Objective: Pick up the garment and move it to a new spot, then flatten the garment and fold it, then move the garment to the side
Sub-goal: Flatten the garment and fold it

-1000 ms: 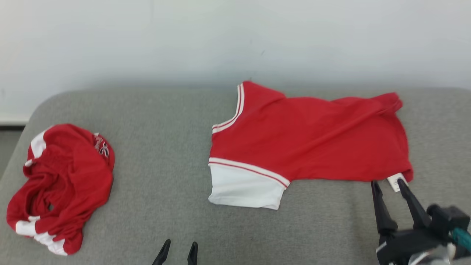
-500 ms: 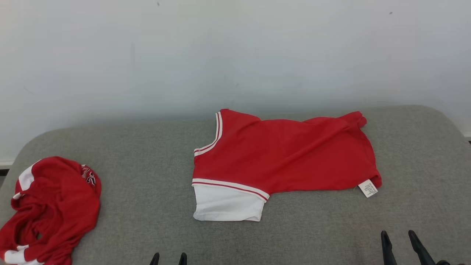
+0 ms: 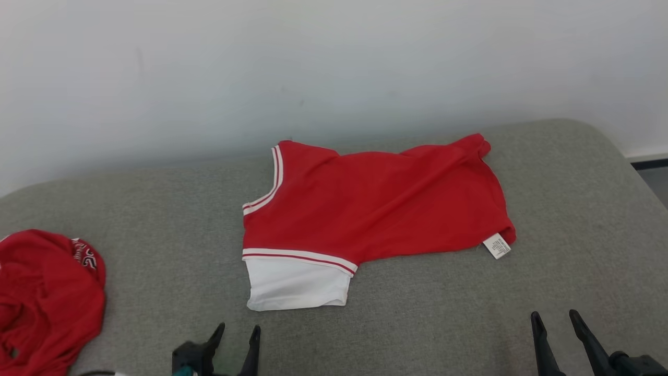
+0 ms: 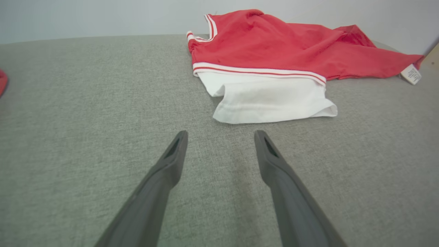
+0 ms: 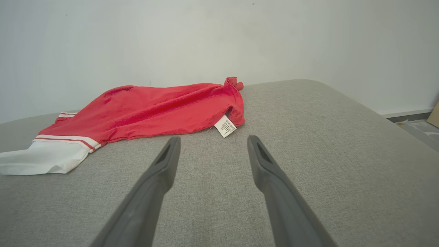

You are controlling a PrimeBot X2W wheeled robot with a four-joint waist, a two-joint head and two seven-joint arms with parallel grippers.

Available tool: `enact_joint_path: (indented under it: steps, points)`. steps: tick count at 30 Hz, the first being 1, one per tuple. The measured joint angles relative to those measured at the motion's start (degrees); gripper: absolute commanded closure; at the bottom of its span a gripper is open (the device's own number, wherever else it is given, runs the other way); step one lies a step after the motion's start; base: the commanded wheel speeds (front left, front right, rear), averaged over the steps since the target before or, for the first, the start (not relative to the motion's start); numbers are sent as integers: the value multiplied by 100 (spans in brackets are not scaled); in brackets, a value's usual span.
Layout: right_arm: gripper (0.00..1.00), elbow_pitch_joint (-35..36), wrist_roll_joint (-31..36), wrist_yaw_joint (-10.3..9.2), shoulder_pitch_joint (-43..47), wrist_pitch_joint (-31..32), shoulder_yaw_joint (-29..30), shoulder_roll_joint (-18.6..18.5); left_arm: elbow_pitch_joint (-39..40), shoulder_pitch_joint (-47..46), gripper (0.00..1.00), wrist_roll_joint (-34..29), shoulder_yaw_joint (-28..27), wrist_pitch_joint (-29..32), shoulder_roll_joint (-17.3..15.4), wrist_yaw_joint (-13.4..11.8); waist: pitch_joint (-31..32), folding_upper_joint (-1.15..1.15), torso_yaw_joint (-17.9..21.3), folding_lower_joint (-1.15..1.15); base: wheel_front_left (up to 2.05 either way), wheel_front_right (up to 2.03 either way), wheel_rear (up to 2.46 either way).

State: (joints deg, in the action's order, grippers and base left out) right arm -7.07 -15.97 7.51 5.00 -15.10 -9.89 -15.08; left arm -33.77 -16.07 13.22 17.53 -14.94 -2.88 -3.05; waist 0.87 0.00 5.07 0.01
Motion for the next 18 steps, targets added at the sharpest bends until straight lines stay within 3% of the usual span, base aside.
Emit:
enact_joint_path:
  steps: [8, 16, 18]
  points:
    - [0, -35, -27, 0, -85, 0, 57, -71, -576, -600, 0, -186, -30, 0, 1, 197, -262, 0, 231, 0, 0, 0, 0]
    - [0, -67, -32, 0, -265, 0, -19, -132, -879, -989, 0, -309, -93, 0, -1, 205, -523, 0, 301, 0, 0, 0, 0]
    - [0, -81, -33, 0, -312, 0, -25, -154, -1009, -1047, 100, -313, -92, -1, 0, 255, -570, 0, 298, 0, 0, 0, 0]
